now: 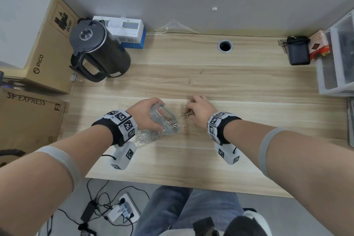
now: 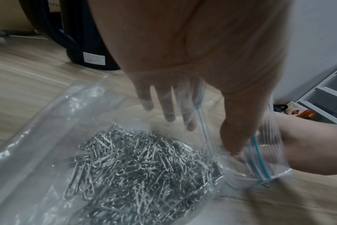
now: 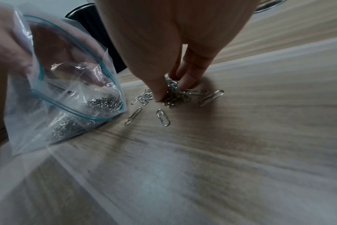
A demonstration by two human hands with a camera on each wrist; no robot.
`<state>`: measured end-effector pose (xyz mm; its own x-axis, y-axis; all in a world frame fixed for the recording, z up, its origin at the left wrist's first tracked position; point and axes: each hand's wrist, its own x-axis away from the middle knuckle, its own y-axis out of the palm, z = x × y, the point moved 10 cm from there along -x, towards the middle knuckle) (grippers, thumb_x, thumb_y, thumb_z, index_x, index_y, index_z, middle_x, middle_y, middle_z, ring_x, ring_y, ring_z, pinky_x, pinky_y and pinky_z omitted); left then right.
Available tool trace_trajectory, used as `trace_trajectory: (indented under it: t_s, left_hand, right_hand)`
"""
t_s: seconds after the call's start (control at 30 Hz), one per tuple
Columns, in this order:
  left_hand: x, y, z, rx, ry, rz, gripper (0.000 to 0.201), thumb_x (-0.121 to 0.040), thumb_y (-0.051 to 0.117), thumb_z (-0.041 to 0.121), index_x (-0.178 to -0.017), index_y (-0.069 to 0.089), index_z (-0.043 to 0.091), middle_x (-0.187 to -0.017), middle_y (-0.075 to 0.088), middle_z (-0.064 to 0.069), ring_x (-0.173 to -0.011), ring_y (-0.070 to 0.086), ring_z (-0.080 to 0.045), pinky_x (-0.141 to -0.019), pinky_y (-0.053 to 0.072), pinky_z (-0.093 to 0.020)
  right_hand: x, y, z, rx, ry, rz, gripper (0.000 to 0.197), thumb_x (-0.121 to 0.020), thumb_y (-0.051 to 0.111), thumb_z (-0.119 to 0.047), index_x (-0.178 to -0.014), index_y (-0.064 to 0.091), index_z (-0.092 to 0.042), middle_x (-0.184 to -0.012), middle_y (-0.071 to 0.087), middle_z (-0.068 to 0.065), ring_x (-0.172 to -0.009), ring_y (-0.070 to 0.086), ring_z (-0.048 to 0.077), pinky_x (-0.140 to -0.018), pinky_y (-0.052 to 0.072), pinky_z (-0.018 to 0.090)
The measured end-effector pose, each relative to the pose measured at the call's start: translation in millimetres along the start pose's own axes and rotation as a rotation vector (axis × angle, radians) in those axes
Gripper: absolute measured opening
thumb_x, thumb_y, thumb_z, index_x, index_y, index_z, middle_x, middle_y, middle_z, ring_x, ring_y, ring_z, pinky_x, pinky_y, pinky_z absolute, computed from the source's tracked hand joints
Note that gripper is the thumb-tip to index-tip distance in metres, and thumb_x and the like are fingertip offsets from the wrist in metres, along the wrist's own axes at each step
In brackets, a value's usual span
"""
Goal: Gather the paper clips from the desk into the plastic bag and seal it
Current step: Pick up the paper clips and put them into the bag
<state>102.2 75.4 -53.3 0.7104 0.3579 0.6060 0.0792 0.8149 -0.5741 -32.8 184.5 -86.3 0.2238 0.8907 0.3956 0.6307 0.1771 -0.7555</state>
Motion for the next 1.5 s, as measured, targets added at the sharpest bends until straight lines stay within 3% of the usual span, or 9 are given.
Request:
trace_trajectory:
  t_s: [0.3,0.5,0.6,0.8,1.03,1.13,1.23,1.3,1.5]
  left_hand:
    - [1,0,2,-0.021,0.008,0.0,0.079,-0.058,0.091,0.03,-0.128,0.054,0.027,-0.111,0.068,0.007,-0.098,0.067,-0.013,-0.09,0.056,-0.04]
    - [1,1,4,-0.023,0.019,0.007,0.079,-0.06,0.091,0.026,-0.13,0.054,0.024,-0.11,0.068,0.008,-0.099,0.066,-0.013,-0.09,0.055,-0.036]
    - [1,1,5,-0.044,0.024,0.006,0.079,-0.06,0.091,0.027,-0.13,0.054,0.024,-0.11,0.066,0.01,-0.1,0.064,-0.012,-0.089,0.054,-0.032]
    - [1,0,8,-0.055,0.025,0.006,0.08,-0.058,0.09,0.028,-0.129,0.054,0.024,-0.112,0.065,0.008,-0.1,0.063,-0.013,-0.09,0.054,-0.035]
    - [0,2,15,-0.018,0.065,0.001,0.079,-0.052,0.096,0.025,-0.121,0.058,0.019,-0.103,0.069,0.007,-0.092,0.067,-0.011,-0.082,0.056,-0.03]
    - [0,4,13,0.004,0.076,0.002,0.082,-0.049,0.098,0.03,-0.119,0.058,0.02,-0.1,0.071,0.008,-0.089,0.069,-0.01,-0.081,0.057,-0.03]
    - [0,5,9,0.019,0.071,0.002,0.085,-0.043,0.093,0.043,-0.118,0.058,0.023,-0.098,0.07,0.01,-0.087,0.069,-0.007,-0.08,0.058,-0.03]
    - [1,4,5,0.018,0.063,0.013,0.085,-0.041,0.089,0.047,-0.118,0.058,0.025,-0.098,0.07,0.011,-0.087,0.068,-0.006,-0.081,0.058,-0.032]
    - [-1,2,-4,0.01,0.029,0.022,0.077,-0.05,0.093,0.034,-0.117,0.053,0.035,-0.101,0.064,0.016,-0.088,0.065,-0.004,-0.073,0.052,-0.018]
  right_hand:
    - [-1,3,2,-0.012,0.013,-0.05,0.027,-0.086,0.055,0.003,-0.104,0.072,-0.01,-0.11,0.06,0.007,-0.111,0.05,0.027,-0.093,0.038,0.031]
    - [-6,-5,1,0.059,0.051,-0.159,0.029,-0.09,0.054,-0.003,-0.112,0.071,-0.013,-0.117,0.065,0.003,-0.11,0.061,0.025,-0.094,0.049,0.033]
    - [-4,-16,7,-0.027,0.065,-0.083,0.024,-0.087,0.057,-0.004,-0.103,0.073,-0.014,-0.107,0.069,0.004,-0.1,0.065,0.023,-0.081,0.05,0.026]
    - [-1,-34,-14,-0.14,-0.046,-0.049,0.019,-0.087,0.064,-0.009,-0.102,0.074,-0.015,-0.103,0.071,0.002,-0.093,0.065,0.018,-0.085,0.053,0.027]
    - [13,-15,-91,-0.206,-0.245,-0.141,0.016,-0.084,0.068,-0.01,-0.095,0.076,-0.019,-0.099,0.071,-0.003,-0.089,0.065,0.013,-0.083,0.051,0.023]
    - [11,2,-98,-0.194,-0.215,-0.164,0.017,-0.082,0.067,-0.011,-0.094,0.076,-0.019,-0.092,0.069,0.0,-0.084,0.064,0.02,-0.08,0.053,0.03]
    - [9,5,-95,-0.234,-0.195,-0.162,0.02,-0.082,0.068,-0.011,-0.098,0.076,-0.019,-0.083,0.065,-0.003,-0.078,0.062,0.018,-0.076,0.049,0.027]
    - [8,0,-90,-0.255,-0.187,-0.166,0.021,-0.085,0.067,-0.013,-0.102,0.076,-0.02,-0.09,0.07,-0.002,-0.082,0.063,0.015,-0.08,0.05,0.025]
    - [-11,-59,-45,-0.144,-0.087,0.082,0.02,-0.088,0.056,-0.023,-0.103,0.07,-0.021,-0.099,0.071,-0.003,-0.088,0.065,0.017,-0.083,0.056,0.035]
